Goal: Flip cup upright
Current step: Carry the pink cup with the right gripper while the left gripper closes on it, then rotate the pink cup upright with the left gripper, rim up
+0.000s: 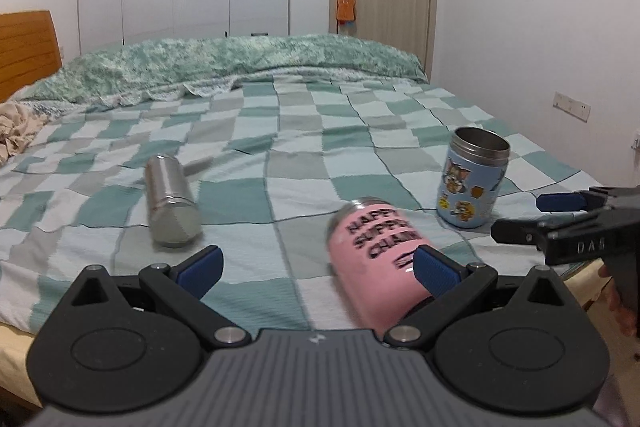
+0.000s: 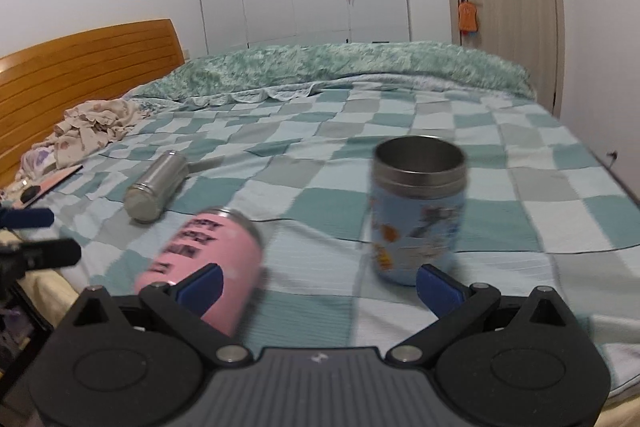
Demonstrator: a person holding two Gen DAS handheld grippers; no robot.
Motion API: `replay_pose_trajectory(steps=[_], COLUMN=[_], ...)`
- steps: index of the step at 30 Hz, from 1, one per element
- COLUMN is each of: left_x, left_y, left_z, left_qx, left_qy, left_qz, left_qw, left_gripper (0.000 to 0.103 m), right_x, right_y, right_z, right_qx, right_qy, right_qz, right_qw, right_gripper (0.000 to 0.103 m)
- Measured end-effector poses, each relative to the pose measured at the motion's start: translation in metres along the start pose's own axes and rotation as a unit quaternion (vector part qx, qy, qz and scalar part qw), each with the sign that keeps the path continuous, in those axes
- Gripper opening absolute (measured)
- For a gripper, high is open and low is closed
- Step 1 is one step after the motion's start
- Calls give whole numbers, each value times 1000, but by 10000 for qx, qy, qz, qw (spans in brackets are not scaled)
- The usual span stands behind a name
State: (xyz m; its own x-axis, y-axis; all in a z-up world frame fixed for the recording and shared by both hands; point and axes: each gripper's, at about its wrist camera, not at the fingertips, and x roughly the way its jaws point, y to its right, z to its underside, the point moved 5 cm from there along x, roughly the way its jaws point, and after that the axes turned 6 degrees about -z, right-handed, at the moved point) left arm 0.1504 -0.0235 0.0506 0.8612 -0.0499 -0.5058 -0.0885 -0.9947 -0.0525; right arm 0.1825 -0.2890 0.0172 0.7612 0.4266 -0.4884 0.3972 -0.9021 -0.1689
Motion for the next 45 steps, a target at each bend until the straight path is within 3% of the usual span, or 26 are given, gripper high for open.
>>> replay_pose_trajectory(steps=[7,13,18,20,22,27,34,45], left_x=[36,76,116,128,136,131,105,61], left_y=[34,55,63,63,64,65,66,69], left_z=[-10,-17,-10,-7,-2,-2,-2,1], left_qx=[-324,-404,-502,-563,-601,-670,-748,-395], left_qy=[-808,-1286,-2067,-2249,-2404,-2330,-1766,-944], left_qz=[65,-214,-533,-598,-610,-614,-569,-342], left_qw=[9962,9906,9757,9709,9669,9682,9798,9942], left_gripper=[103,103,102,89,87,87,86,85], right_x=[-2,7,14,18,19,17,4,-18], right_y=[39,59,67,69,70,70,68,61], right_z=[10,12,12,12,13,18,25,32], right_qx=[-255,-290,-279,-267,-223,-123,-12,142], right_qy=[150,220,279,284,286,310,415,585], right_qz=[119,22,-140,-191,-244,-332,-380,-357], right_qw=[9995,9993,9991,9991,9990,9989,9984,9975], right_gripper=[103,103,103,103,103,103,103,103])
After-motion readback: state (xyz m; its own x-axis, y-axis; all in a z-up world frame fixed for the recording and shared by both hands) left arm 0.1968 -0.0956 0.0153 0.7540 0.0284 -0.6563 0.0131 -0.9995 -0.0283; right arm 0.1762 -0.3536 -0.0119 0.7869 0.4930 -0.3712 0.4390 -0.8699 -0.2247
